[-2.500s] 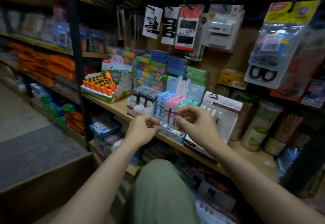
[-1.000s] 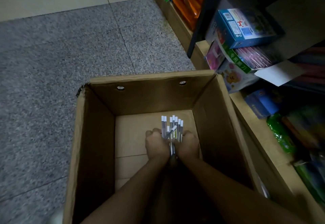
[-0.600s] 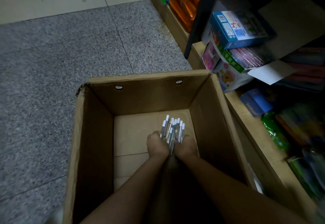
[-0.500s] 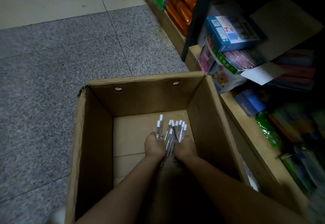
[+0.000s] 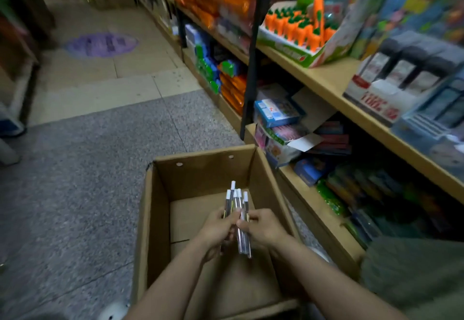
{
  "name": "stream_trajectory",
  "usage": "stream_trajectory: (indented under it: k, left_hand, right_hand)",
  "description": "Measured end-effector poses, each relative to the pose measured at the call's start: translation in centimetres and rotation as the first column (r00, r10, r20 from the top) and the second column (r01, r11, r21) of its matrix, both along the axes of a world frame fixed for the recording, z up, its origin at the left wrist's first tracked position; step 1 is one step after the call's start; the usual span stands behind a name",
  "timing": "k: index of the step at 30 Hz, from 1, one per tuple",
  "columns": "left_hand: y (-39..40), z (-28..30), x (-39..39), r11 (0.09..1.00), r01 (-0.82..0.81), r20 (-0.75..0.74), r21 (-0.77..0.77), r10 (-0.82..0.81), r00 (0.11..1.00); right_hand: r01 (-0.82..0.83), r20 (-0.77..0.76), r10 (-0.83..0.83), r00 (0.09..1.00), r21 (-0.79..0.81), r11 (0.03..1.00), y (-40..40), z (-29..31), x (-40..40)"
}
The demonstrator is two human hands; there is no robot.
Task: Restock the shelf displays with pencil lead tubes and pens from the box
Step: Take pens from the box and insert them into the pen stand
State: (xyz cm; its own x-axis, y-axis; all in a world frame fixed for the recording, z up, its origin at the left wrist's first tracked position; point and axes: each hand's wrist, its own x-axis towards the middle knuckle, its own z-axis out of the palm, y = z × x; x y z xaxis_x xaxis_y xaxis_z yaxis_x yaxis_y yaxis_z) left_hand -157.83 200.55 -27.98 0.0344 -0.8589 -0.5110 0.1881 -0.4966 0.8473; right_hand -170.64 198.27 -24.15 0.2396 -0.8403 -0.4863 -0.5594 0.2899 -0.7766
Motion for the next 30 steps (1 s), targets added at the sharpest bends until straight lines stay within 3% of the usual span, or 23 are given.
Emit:
stream_trajectory:
  k: [4, 8, 11, 14, 16, 19, 21, 23, 26, 30]
  left_hand:
    - [0.8, 6.2, -0.8, 0.987, 0.062, -0.21, -0.149, -0.093, 0.973]
    - [0.3, 13.7, -3.6, 0.957, 0.119, -0.288, -0.265, -0.196, 0.937]
    - [-0.7, 19.9, -7.0, 0.935, 0.026, -0.371, -0.353, -0.166, 0.914]
    - [-1.5, 25.3, -11.0, 0.905, -0.002, -0.416, -0.425, -0.193, 0.889]
    - [-1.6, 27.5, -14.0, 0.893, 0.04, -0.418, -0.449, -0.25, 0.873]
    - [-1.1, 29.0, -18.5, 0.879, 0.115, -0.412, -0.462, -0.328, 0.85]
    - [-0.9, 29.4, -21.4, 0.876, 0.171, -0.372, -0.45, -0.358, 0.856]
    - [-0.5, 29.5, -23.9, 0.875, 0.2, -0.333, -0.441, -0.366, 0.869]
    - [-0.1, 29.3, -27.2, 0.874, 0.209, -0.292, -0.439, -0.359, 0.887]
    - [1.0, 27.9, -30.6, 0.881, 0.228, -0.279, -0.415, -0.361, 0.89]
  right_hand:
    - [-0.071, 0.035, 0.072, 0.997, -0.035, 0.997, 1.2, 7.7, -2.5]
    - [-0.187, -0.193, 0.132, 0.972, -0.298, 0.936, 2.0, 15.8, -5.9]
    - [-0.178, -0.368, -0.07, 0.927, -0.598, 0.782, 3.3, 22.0, -8.8]
    - [-0.073, -0.263, -0.247, 0.933, -0.808, 0.585, 4.5, 26.7, -12.7]
    - [0.078, -0.093, -0.257, 0.962, -0.809, 0.583, 5.3, 28.1, -15.7]
    - [0.311, 0.195, -0.244, 0.95, -0.655, 0.689, 7.0, 28.5, -20.1]
    - [0.401, 0.277, -0.291, 0.916, -0.594, 0.697, 8.5, 28.3, -23.5]
    - [0.44, 0.213, -0.41, 0.887, -0.657, 0.612, 9.9, 27.9, -27.1]
    - [0.414, 0.083, -0.629, 0.773, -0.817, 0.401, 11.5, 27.4, -31.7]
    - [0.343, 0.015, -0.721, 0.693, -0.886, 0.311, 11.6, 26.6, -34.3]
